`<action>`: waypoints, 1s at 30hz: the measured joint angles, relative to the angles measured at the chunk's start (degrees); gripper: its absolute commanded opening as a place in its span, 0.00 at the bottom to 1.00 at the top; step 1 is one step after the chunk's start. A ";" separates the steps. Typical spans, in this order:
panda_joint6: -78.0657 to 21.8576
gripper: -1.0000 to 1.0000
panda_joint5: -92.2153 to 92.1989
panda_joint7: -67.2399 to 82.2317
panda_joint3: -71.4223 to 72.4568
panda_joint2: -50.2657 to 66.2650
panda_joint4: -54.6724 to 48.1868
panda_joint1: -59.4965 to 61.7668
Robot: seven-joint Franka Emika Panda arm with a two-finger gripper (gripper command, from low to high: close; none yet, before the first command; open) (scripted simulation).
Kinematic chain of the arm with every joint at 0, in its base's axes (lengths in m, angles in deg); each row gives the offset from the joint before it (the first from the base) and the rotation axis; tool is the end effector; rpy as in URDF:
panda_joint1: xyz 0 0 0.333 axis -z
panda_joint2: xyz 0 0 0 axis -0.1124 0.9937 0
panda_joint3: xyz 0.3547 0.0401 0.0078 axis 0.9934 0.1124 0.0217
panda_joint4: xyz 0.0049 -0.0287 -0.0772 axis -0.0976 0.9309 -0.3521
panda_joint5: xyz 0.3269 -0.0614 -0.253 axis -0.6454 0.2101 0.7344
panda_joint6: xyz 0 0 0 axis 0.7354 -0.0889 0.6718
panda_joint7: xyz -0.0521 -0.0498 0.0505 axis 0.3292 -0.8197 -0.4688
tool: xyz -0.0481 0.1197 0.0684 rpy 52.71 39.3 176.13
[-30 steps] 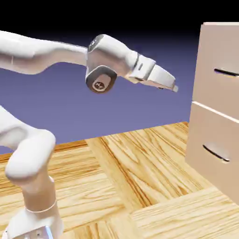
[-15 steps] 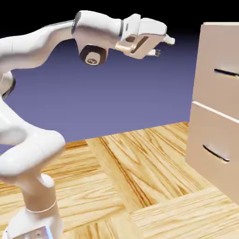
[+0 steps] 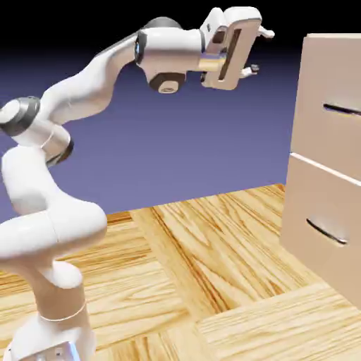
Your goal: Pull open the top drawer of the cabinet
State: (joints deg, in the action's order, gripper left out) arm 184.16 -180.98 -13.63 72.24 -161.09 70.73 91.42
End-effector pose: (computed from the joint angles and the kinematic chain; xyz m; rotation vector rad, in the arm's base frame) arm 0.4937 0.0397 0.7145 2.0640 0.1514 1.9656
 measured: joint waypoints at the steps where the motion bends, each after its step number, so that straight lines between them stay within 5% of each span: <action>1: -0.72 0.50 -2.47 2.49 1.12 -0.86 -0.81 1.85; 15: -10.73 0.50 -37.01 37.38 16.76 -12.88 -12.09 27.80; 22: -7.28 0.50 -39.26 36.94 18.95 -13.00 -22.96 35.47; 23: -6.80 0.00 -39.35 36.69 19.14 -12.95 -24.27 36.29; 30: -10.75 0.00 -38.49 38.47 17.63 -13.44 -13.89 29.81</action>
State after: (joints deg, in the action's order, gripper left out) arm 173.41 -219.47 24.84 89.87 -174.53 56.84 121.22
